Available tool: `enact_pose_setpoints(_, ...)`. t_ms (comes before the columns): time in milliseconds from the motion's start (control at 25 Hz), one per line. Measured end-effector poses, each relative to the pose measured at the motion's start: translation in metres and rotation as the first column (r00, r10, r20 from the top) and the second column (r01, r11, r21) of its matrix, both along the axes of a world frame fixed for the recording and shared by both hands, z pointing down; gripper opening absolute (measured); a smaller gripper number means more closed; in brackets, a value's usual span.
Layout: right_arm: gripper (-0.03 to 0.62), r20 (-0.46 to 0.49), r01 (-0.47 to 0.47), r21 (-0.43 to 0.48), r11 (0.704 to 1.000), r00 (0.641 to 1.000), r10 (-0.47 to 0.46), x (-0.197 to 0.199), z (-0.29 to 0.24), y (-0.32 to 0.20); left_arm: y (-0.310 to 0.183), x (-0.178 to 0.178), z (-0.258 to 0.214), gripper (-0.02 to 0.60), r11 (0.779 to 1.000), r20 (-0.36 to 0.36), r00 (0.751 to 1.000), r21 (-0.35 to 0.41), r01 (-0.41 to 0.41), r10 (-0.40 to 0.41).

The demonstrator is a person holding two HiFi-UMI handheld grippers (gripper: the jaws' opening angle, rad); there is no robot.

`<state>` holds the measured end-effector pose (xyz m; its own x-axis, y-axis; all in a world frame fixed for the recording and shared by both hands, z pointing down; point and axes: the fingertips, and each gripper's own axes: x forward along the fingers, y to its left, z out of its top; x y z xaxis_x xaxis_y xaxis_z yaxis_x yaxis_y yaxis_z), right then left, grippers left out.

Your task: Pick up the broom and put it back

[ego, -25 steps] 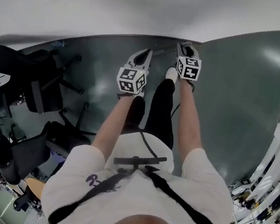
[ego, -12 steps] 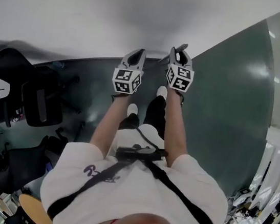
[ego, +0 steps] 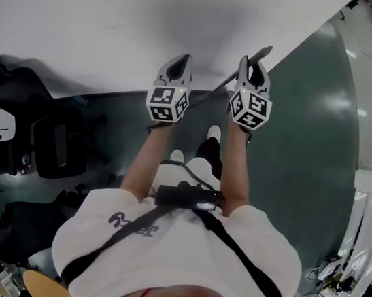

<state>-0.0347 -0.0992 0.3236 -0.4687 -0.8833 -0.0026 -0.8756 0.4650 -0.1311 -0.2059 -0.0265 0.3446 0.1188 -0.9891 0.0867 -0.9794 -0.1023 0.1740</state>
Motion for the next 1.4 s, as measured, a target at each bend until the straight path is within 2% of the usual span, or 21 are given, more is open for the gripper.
enact_pose_setpoints(320,0.103,-0.009,-0.001,0.139,0.99,1.0,0.002,-0.005,-0.059,0.046,0.015,0.02,-0.041,0.012,0.994,0.043,0.996,0.085,-0.075,0.072)
enact_pose_setpoints(520,0.103,-0.017,-0.023,0.139,0.99,1.0,0.026,0.008,-0.066,0.056,0.02,0.037,-0.067,0.012,0.985,0.047,0.994,0.135,-0.106,0.101)
enact_pose_setpoints(760,0.103,-0.017,-0.065,0.137,0.988,0.998,0.068,0.035,-0.065,0.062,0.015,0.063,-0.07,0.012,0.975,0.022,0.986,0.148,-0.168,0.167)
enact_pose_setpoints(960,0.103,-0.018,-0.122,0.122,0.985,0.992,0.125,0.073,-0.058,0.061,0.003,0.107,-0.061,0.012,0.959,0.024,0.968,0.131,-0.251,0.25)
enact_pose_setpoints(1160,0.103,-0.033,-0.179,0.077,0.981,0.983,0.182,0.113,-0.038,0.056,-0.007,0.149,-0.051,0.012,0.935,-0.012,0.939,0.103,-0.34,0.343)
enact_pose_setpoints(1400,0.103,-0.071,-0.234,0.011,0.972,0.97,0.234,0.153,-0.004,0.038,-0.027,0.195,-0.021,0.012,0.909,-0.019,0.91,0.039,-0.414,0.415)
